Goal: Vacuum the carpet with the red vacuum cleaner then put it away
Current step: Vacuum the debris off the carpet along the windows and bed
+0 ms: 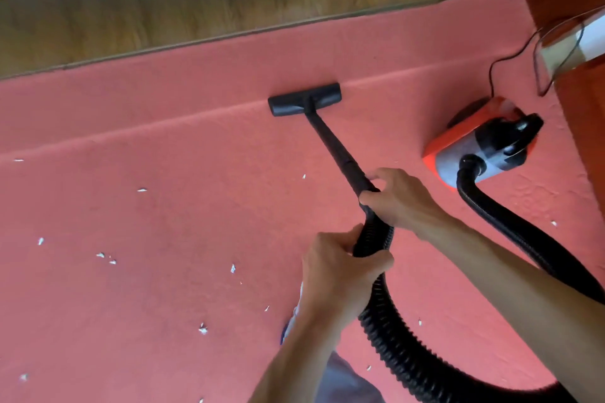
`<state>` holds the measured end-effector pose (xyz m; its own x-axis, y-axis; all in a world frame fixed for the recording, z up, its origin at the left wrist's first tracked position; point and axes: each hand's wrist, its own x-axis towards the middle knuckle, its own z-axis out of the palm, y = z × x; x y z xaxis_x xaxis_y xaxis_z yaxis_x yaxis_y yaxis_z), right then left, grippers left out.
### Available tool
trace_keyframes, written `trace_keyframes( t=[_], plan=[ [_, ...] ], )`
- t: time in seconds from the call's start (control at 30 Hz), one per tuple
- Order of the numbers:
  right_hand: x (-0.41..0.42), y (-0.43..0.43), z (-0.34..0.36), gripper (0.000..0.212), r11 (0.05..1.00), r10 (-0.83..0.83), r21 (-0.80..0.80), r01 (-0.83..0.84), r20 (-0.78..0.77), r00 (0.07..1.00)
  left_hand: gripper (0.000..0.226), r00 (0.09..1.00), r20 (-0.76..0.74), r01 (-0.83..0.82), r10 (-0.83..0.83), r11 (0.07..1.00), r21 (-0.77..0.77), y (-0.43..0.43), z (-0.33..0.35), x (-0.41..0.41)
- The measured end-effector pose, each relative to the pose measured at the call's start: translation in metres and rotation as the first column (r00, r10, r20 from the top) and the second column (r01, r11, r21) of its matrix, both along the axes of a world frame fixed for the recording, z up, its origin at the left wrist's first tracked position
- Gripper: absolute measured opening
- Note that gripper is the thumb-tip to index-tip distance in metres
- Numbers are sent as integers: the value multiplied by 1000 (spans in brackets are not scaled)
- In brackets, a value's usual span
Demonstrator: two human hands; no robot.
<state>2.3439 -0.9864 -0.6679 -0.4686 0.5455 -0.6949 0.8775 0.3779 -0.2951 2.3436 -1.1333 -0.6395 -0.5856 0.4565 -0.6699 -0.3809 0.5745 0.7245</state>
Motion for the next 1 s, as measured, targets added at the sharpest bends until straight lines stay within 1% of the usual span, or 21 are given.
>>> trace_keyframes(
  t=[0.07, 0.1, 0.17, 0.23, 0.3, 0.4, 0.47, 0.6, 0.77, 0.87, 1.0],
  plan=[
    [3, 24, 9, 40, 1000, -13, -15, 13, 17, 1000, 26, 999, -14, 52, -52, 999, -4, 23, 8, -4],
    [4, 37, 14, 42, 999, -27, -22, 28, 22, 999, 25, 998, -4, 61, -61, 998, 18, 36, 11, -6],
    [5, 62, 25, 42, 997, -66, -40, 67, 22, 998, 28, 997, 17, 79, -80, 995, 53, 60, 20, -8],
    [9, 77, 33, 42, 995, -62, -71, 66, 57, 996, 31, 993, 28, 114, -116, 992, 45, 76, 30, -8],
    [14, 83, 37, 45, 994, -12, -107, 23, 101, 995, 33, 987, 46, 151, -152, 988, 16, 84, 34, -5],
    [15, 83, 36, 51, 987, 13, -159, 5, 114, 993, 31, 984, 43, 173, -171, 984, -46, 86, 36, -5],
    [13, 77, 33, 48, 985, 44, -171, -24, 110, 993, 30, 980, 30, 197, -195, 976, -97, 81, 34, -8],
    [7, 55, 22, 41, 983, 54, -178, -35, 103, 993, 26, 984, 22, 178, -177, 978, -105, 59, 28, -17],
    [2, 3, 6, 47, 992, 5, -128, 8, 102, 995, 26, 987, 17, 164, -163, 979, -118, 10, 15, -23],
    [-5, -42, 1, 48, 993, -49, -107, 57, 78, 996, 26, 985, -13, 168, -172, 975, -147, -31, 9, -33],
    [-19, -118, -4, 32, 987, -97, -124, 103, 59, 994, 24, 979, -73, 174, -189, 969, -174, -109, 7, -46]
  ],
)
